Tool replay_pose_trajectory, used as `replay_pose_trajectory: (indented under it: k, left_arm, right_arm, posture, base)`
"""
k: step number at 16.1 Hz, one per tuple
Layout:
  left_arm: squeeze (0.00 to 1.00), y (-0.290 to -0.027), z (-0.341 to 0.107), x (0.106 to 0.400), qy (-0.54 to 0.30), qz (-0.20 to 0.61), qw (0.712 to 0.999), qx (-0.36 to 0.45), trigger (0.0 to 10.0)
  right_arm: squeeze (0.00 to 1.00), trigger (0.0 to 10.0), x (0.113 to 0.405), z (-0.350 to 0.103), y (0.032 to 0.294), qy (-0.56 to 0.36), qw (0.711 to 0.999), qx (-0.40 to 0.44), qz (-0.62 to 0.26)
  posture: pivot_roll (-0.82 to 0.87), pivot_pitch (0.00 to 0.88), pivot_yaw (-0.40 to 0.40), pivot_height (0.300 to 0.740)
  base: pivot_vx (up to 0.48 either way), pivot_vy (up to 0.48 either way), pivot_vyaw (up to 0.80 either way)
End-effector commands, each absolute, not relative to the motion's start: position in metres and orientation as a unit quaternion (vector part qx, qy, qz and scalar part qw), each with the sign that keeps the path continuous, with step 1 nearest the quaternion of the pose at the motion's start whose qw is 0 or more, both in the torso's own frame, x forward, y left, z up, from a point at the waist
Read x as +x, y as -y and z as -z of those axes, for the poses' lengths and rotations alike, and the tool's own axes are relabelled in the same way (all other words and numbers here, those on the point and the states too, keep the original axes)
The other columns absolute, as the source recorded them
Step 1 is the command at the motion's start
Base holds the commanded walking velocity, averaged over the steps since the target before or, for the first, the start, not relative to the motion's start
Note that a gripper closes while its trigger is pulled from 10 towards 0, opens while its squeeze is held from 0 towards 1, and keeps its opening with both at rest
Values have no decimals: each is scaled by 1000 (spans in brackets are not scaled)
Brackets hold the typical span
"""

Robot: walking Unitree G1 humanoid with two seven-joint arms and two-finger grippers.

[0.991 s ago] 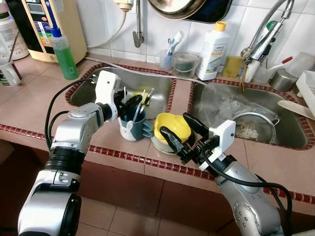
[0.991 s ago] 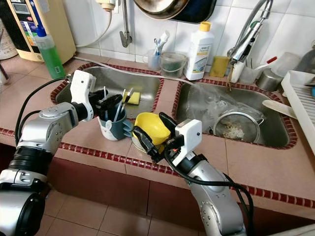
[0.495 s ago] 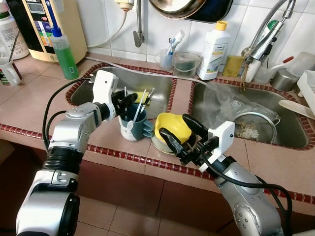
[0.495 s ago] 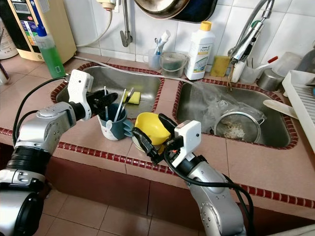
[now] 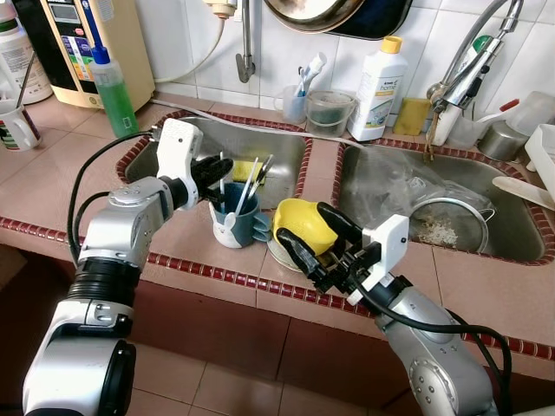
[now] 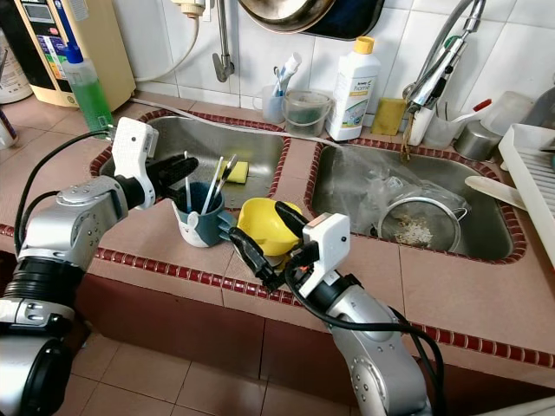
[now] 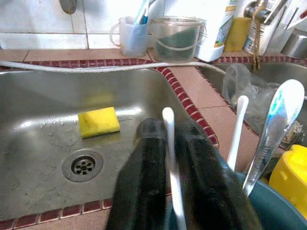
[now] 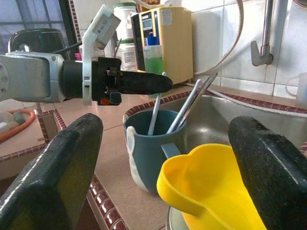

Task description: Kitchen organization

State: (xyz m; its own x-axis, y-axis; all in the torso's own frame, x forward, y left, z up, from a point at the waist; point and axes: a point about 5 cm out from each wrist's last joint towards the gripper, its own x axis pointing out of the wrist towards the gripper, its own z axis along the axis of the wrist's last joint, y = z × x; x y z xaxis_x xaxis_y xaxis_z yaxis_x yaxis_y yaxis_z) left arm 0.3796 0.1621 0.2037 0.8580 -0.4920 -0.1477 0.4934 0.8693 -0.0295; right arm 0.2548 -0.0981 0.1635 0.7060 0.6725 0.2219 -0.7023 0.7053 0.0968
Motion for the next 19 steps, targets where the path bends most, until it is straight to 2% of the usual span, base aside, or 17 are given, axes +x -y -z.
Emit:
replay_pose_trajectory:
  k: [1,14,15,16,19]
  left_arm:
    - [0,-165,-207,379,-69,255,964,9,0]
    - [0,-164,-212,377,-61,258,964,-11,0]
    - [0,-164,-214,376,-58,259,964,-11,4314]
    - [0,-165,-217,376,-54,259,964,-12,10000]
    - [0,-167,-227,373,-45,262,964,-29,10000]
  right_arm:
    - [0,10000,255,-165,97,85,917,82,-381]
    - [0,10000,254,-164,99,81,917,76,-384]
    - [0,10000,254,-164,99,80,917,75,-384]
    - [0,10000,254,-164,99,80,917,74,-384]
    - [0,10000,255,-164,100,79,916,72,-386]
  posture:
    - [-76,0,-21,740]
    - [-84,0,-26,740]
    - [-84,0,-28,740]
    - [-82,0,-30,740]
    - [-78,0,-37,740]
  base:
    - [0,0,0]
    - [0,0,0]
    - [0,0,0]
    - [0,0,0]
    - [0,0,0]
